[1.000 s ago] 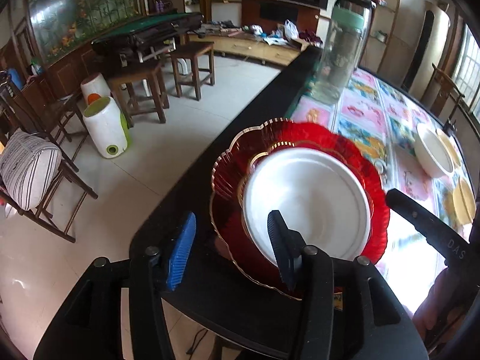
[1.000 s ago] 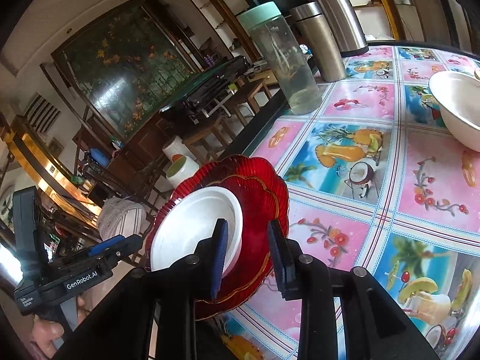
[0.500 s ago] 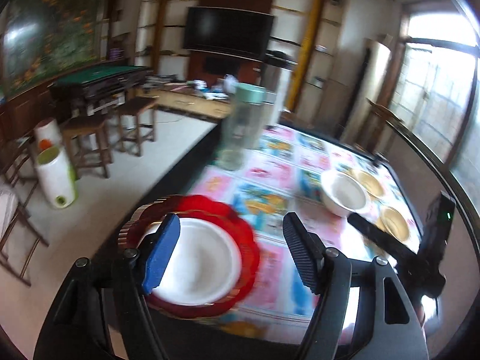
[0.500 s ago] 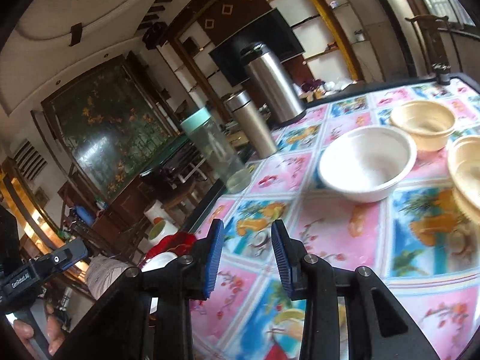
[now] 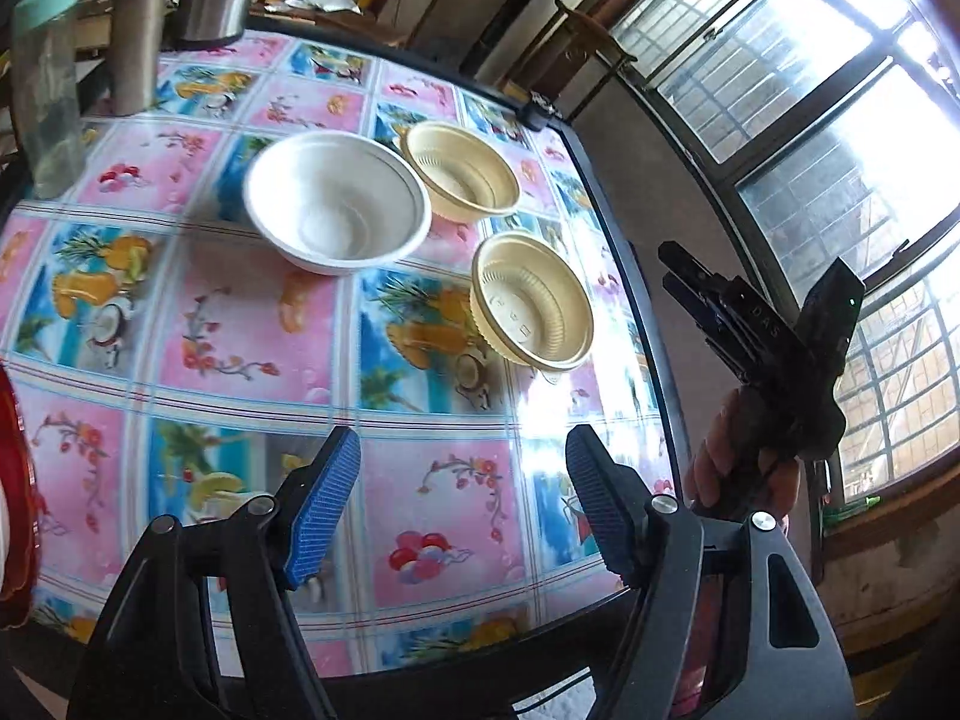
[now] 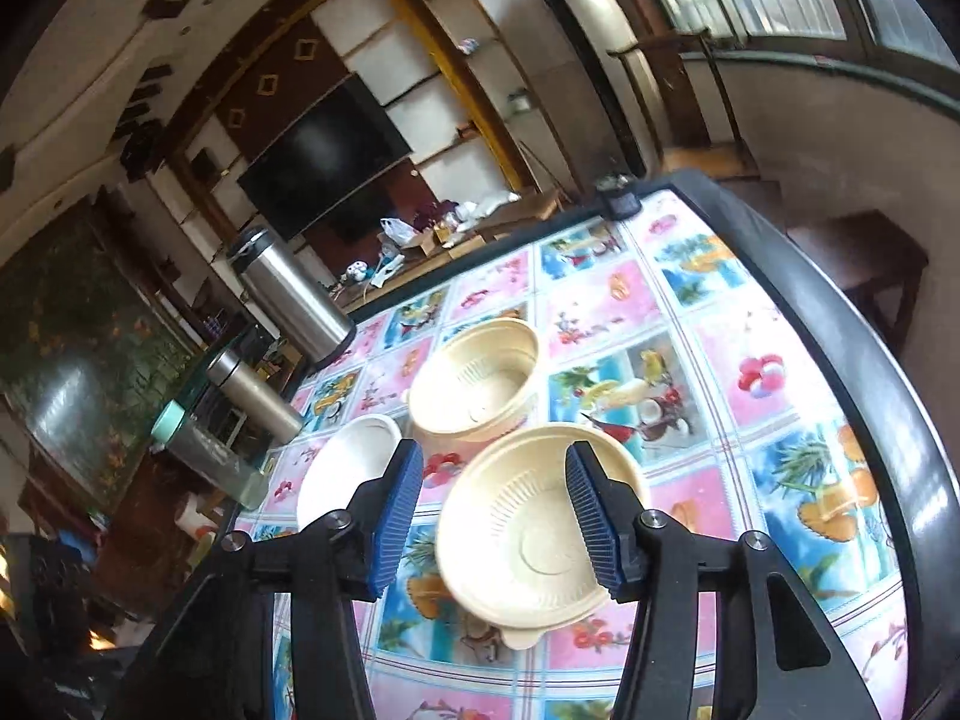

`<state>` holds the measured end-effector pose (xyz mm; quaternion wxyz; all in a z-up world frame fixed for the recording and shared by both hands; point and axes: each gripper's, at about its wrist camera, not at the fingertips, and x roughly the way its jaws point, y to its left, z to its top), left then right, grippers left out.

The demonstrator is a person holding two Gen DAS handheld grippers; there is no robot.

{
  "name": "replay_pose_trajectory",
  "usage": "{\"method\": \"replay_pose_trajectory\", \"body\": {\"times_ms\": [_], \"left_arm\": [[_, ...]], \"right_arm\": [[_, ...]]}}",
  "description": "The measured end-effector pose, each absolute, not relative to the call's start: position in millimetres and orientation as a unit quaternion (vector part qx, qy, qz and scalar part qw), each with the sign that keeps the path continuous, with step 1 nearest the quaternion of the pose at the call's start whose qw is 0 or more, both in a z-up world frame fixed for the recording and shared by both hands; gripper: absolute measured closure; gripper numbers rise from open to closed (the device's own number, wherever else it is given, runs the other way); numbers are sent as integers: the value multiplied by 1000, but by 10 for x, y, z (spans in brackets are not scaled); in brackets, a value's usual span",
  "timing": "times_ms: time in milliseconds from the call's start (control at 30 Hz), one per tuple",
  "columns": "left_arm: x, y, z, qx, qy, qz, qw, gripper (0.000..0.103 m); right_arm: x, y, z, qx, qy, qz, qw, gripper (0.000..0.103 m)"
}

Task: Organize plates and bowls
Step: 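Move both grippers toward the rim of the beige ribbed plate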

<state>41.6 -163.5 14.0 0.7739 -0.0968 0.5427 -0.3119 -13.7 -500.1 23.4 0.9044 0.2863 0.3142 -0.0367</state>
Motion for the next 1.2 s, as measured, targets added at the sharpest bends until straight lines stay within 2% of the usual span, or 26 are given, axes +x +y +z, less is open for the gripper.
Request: {"method": "replay_pose_trajectory", "body": {"times_ms": [167,333,667,1200], "left_arm": [[612,-2075,-43,-106,574,-288,759,32],[863,-2340,-199,-116,585,-266,757,32],[1302,-2690,-538,-142,598,-244,750,33],[1411,-2966,-711,-152,588,-294,738,33]], "right_arm": [[-81,-5508,-310,385,339,-9,859,50],[-81,-5541,-520,439,360,25,823,50],[-12,-5660,-767,466,381,-1,799,50],[76,-5590,-821,465,387,-6,796,50]]}}
